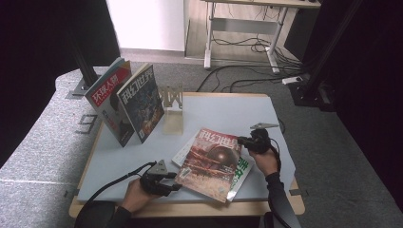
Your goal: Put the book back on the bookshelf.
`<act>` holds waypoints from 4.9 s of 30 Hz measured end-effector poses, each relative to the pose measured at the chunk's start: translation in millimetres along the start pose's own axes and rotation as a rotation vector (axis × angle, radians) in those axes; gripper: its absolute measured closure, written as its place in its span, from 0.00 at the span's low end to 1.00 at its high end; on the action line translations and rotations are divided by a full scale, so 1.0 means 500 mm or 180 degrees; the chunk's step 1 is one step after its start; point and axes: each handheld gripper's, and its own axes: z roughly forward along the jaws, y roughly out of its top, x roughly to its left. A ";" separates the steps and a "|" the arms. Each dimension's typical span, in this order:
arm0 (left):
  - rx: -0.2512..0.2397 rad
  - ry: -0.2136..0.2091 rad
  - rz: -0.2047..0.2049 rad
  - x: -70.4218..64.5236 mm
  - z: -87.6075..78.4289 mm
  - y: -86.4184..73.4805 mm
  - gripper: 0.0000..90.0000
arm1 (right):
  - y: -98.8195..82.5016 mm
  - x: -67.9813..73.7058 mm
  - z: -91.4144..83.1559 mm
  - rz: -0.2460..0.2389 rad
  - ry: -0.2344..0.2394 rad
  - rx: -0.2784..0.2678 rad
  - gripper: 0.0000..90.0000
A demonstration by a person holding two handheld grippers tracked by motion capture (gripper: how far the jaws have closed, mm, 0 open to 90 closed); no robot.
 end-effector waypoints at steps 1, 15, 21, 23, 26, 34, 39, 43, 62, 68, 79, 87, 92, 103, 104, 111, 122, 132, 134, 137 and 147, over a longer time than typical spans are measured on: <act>0.0000 0.0000 0.0000 0.000 0.000 0.000 0.54 | 0.000 0.000 0.000 0.0000 0.0000 0.0000 0.90; 0.0057 0.0045 0.0041 -0.003 0.002 0.001 0.54 | -0.009 -0.007 0.013 0.0057 0.0112 -0.0005 0.84; 0.0051 0.0043 0.0028 -0.004 0.004 0.002 0.54 | -0.008 -0.003 0.023 0.0080 0.0153 -0.0036 0.83; 0.0052 0.0042 0.0028 -0.004 0.005 0.003 0.54 | -0.006 0.002 0.028 0.0052 0.0168 -0.0015 0.81; 0.0054 0.0043 0.0028 -0.004 0.006 0.003 0.53 | -0.005 0.006 0.033 0.0040 0.0146 -0.0008 0.80; 0.0036 0.0024 -0.0002 -0.007 0.011 0.006 0.53 | 0.000 0.016 0.031 -0.0009 0.0087 -0.0061 0.89; 0.0004 -0.0021 -0.0050 -0.006 0.016 0.010 0.52 | 0.019 0.033 0.017 -0.0176 0.0004 -0.0092 0.91; -0.0021 -0.0035 -0.0060 -0.006 0.016 0.014 0.51 | 0.027 0.036 0.007 -0.0175 0.0045 -0.0146 0.92; -0.0146 -0.0082 -0.0316 0.052 0.022 0.073 0.36 | 0.084 0.079 -0.051 -0.0437 0.0141 -0.0457 0.92; -0.0117 -0.0055 -0.0325 0.074 0.042 0.088 0.36 | 0.095 0.091 -0.065 -0.0505 0.0175 -0.0511 0.92; -0.0123 -0.0121 -0.0352 0.101 0.068 0.111 0.33 | 0.100 0.098 -0.079 -0.0528 0.0248 -0.0581 0.92; -0.0059 -0.0263 -0.0348 0.108 0.085 0.130 0.32 | 0.104 0.104 -0.090 -0.0562 0.0317 -0.0641 0.92; 0.0056 -0.0317 -0.0405 0.111 0.079 0.137 0.41 | 0.104 0.105 -0.093 -0.0580 0.0346 -0.0667 0.92; -0.0078 -0.0353 -0.0304 0.104 0.041 0.145 0.72 | 0.108 0.102 -0.100 -0.0563 0.0366 -0.0697 0.92; -0.0078 -0.0353 -0.0304 0.104 0.041 0.145 0.74 | 0.109 0.102 -0.102 -0.0543 0.0383 -0.0712 0.92; -0.0211 -0.0285 -0.0298 0.099 0.028 0.154 0.79 | 0.123 0.108 -0.115 -0.0581 0.0393 -0.0811 0.92; -0.0635 0.0068 -0.0156 0.093 -0.016 0.183 0.84 | 0.180 0.135 -0.164 -0.0731 0.0395 -0.1079 0.92; -0.0729 0.0254 -0.0050 0.086 -0.027 0.174 0.91 | 0.198 0.163 -0.191 -0.0903 0.0386 -0.1185 0.91; -0.0738 0.0216 -0.0061 0.085 -0.028 0.172 0.92 | 0.193 0.159 -0.192 -0.0903 0.0366 -0.1191 0.90; -0.0731 0.0181 -0.0041 0.084 -0.031 0.169 0.93 | 0.189 0.154 -0.195 -0.0892 0.0381 -0.1166 0.87; -0.0802 0.0129 -0.0025 0.081 -0.033 0.159 0.94 | 0.175 0.145 -0.192 -0.0837 0.0450 -0.1084 0.77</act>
